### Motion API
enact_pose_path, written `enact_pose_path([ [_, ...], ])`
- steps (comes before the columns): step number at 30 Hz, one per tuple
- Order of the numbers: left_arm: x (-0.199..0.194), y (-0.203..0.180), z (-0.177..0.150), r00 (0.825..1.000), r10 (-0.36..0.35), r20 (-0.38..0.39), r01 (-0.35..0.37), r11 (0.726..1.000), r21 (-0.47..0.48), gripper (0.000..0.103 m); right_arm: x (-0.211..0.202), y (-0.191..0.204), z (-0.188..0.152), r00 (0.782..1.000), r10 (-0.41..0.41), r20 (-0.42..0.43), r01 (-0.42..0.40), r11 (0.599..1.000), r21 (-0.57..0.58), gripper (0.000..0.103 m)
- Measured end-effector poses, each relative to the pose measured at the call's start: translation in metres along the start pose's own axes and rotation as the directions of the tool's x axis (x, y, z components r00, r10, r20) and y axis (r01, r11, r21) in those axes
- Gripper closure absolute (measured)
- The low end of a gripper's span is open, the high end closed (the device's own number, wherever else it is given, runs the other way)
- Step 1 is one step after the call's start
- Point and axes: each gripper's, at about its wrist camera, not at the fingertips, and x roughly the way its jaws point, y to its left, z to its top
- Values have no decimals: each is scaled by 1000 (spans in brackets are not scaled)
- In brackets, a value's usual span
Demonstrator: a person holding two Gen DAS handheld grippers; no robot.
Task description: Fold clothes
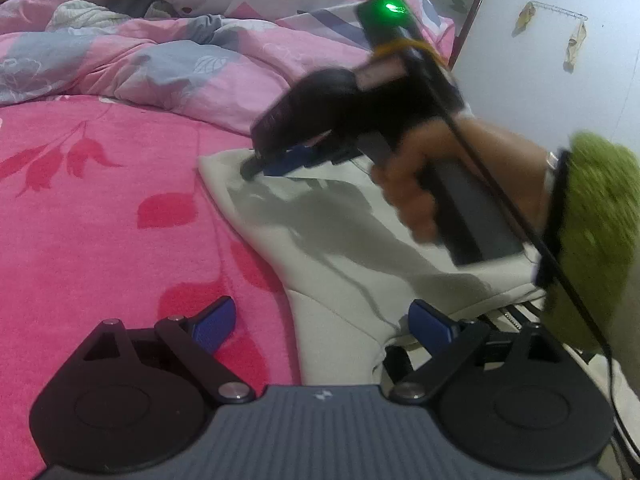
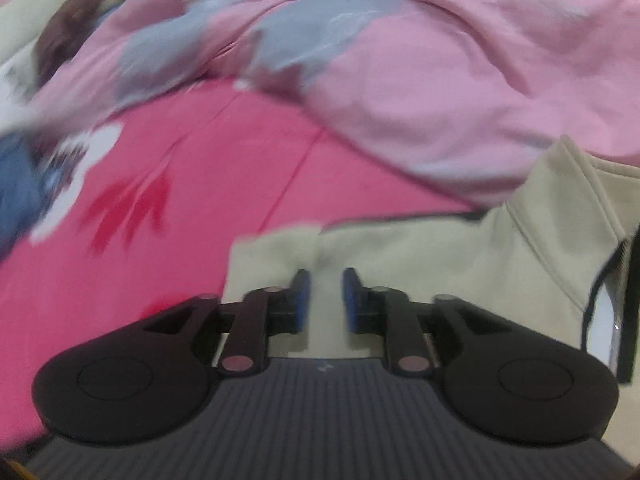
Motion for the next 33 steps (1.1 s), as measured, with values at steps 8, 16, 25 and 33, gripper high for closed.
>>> enact_pose_path([
  [8, -1, -5, 1, 1000, 4, 3, -4, 1000, 9, 10, -35, 20, -5, 988, 155, 2, -154, 987, -53, 83],
  [16, -11, 15, 4, 996, -88, 29, 91, 988, -122, 11, -110, -29, -17, 981, -72, 181, 50, 991, 122, 85],
  [25, -9, 2, 8, 1000, -4, -27, 3, 999, -43, 17, -414, -61, -126, 802, -374, 465, 286, 925, 251, 85],
  [33, -14, -11, 3, 996, 56, -68, -52, 997, 57, 17, -359, -74, -175, 895, -259, 363, 188, 957, 219, 84],
])
